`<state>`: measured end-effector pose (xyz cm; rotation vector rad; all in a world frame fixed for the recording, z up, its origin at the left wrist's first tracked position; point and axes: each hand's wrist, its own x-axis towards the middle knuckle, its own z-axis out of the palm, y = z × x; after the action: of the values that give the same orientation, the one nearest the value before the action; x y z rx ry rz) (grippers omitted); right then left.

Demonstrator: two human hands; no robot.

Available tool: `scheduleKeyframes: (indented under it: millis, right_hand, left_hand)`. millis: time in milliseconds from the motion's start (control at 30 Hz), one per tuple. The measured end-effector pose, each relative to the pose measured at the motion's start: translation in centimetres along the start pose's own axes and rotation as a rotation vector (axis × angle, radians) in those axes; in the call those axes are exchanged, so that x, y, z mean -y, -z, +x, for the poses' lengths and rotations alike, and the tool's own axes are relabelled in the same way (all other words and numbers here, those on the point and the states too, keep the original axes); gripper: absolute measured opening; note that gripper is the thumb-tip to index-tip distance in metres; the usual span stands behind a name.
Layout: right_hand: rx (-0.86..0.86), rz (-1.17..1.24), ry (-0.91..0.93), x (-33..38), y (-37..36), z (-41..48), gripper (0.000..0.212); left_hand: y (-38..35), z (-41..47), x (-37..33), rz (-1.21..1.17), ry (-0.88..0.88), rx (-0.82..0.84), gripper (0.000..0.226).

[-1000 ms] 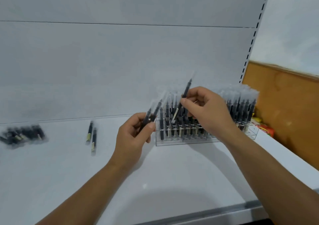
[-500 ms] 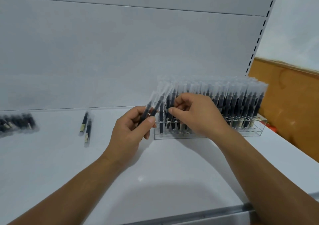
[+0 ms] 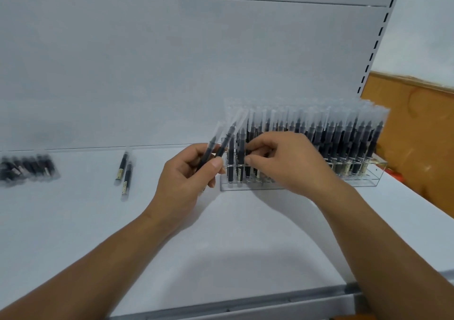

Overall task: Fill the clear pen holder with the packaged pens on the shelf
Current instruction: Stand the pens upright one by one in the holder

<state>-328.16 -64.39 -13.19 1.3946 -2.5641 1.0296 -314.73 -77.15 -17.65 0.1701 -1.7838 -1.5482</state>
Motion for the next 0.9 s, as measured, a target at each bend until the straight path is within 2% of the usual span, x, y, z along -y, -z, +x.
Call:
scheduleKeyframes:
  millis: [100, 200, 267, 400, 567, 667, 767, 900]
  right_hand:
    - [-0.057, 0.251, -0.009, -0.1, 1.2, -0.9, 0.009]
    - [0.034, 0.617, -0.046, 0.8, 1.2, -1.4, 0.008]
    - [0.054, 0.661, -0.038, 1.2, 0.5, -1.5, 0.010]
    - [-0.010, 0.757, -0.077, 1.5, -0.6, -1.2, 0.010]
    - [-0.061, 0.819, -0.089, 1.8, -0.3, -0.9, 0.010]
    - [-0.216, 0.840, -0.109, 1.5, 1.6, -0.5, 0.009]
    - [-0.389, 0.725, -0.040, 0.7, 3.1, 0.0, 0.006]
    - [-0.428, 0.482, 0.040, -0.2, 2.5, 0.5, 0.011]
  left_hand:
    - [0.0, 0.0, 0.0, 0.022, -0.003, 0.022, 0.014]
    - [-0.2, 0.0, -0.1, 0.040, -0.002, 0.026, 0.013]
    - [-0.3, -0.1, -0.1, 0.057, 0.005, 0.019, 0.016]
    - [-0.5, -0.1, -0.1, 0.074, 0.004, 0.047, 0.015]
    - [-0.8, -0.1, -0.1, 0.111, 0.011, 0.075, 0.012]
    - [-0.7, 0.1, -0.1, 0.089, 0.042, 0.052, 0.025]
    - [-0.3, 0.3, 0.2, 0.080, 0.068, 0.061, 0.035]
    - [-0.2, 0.3, 0.4, 0.061, 0.083, 0.055, 0.033]
